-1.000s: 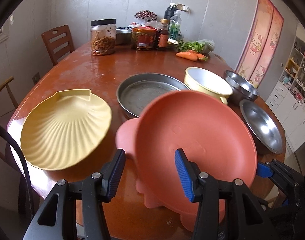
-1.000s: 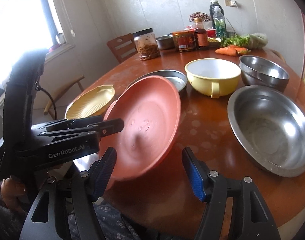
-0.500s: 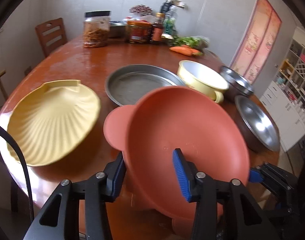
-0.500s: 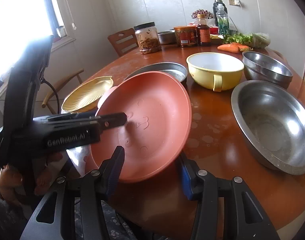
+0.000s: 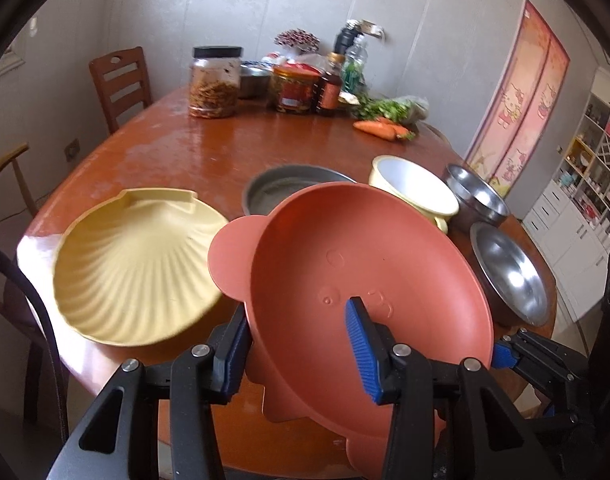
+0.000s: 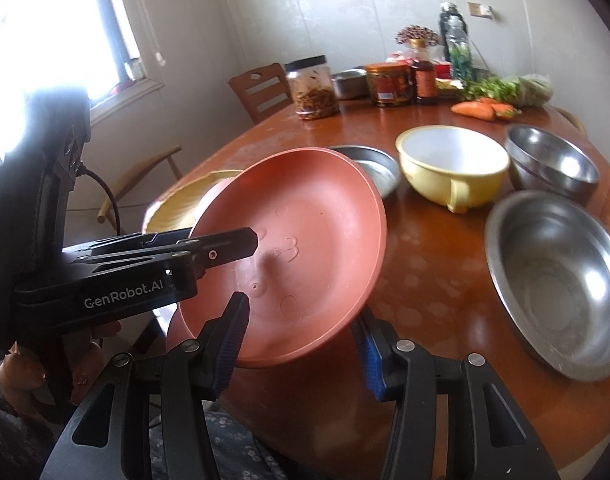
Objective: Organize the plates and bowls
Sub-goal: 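Lift the orange plate and carry it over the yellow shell plate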
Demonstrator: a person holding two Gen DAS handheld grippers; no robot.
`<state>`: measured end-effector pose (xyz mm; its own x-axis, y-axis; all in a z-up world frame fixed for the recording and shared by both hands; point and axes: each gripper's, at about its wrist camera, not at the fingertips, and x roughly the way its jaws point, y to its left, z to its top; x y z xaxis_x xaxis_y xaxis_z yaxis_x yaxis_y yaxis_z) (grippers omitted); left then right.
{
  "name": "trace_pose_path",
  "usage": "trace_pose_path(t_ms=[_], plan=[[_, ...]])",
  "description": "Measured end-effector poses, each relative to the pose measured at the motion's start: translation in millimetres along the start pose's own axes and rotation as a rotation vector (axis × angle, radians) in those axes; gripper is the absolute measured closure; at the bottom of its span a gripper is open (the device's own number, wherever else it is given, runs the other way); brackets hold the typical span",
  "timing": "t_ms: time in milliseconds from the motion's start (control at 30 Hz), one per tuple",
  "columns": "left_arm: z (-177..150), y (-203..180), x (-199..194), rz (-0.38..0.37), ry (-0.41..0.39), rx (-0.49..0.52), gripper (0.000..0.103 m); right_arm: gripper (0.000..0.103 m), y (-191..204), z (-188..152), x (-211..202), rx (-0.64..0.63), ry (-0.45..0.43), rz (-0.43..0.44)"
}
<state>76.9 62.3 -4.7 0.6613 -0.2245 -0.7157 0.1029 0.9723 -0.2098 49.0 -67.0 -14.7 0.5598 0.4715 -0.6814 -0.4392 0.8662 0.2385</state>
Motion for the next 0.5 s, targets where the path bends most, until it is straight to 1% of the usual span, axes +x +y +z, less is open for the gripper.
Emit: trace_pose_path(t_ms=[133,233,500], plan=[[7,17,-12,0.018,-0.026,-0.027,0.056,0.050,14,13,6,-0.023,-0.004,0.036],[13,31,-17,0.050,-0.041,-0.041,0.056,0.050,25,24,12,-0.048,-0.008,0.050],[20,67,-30,0.099,-0.069,-0.091,0.056,0.050,54,53,37,-0.103,-0.004,0.090]])
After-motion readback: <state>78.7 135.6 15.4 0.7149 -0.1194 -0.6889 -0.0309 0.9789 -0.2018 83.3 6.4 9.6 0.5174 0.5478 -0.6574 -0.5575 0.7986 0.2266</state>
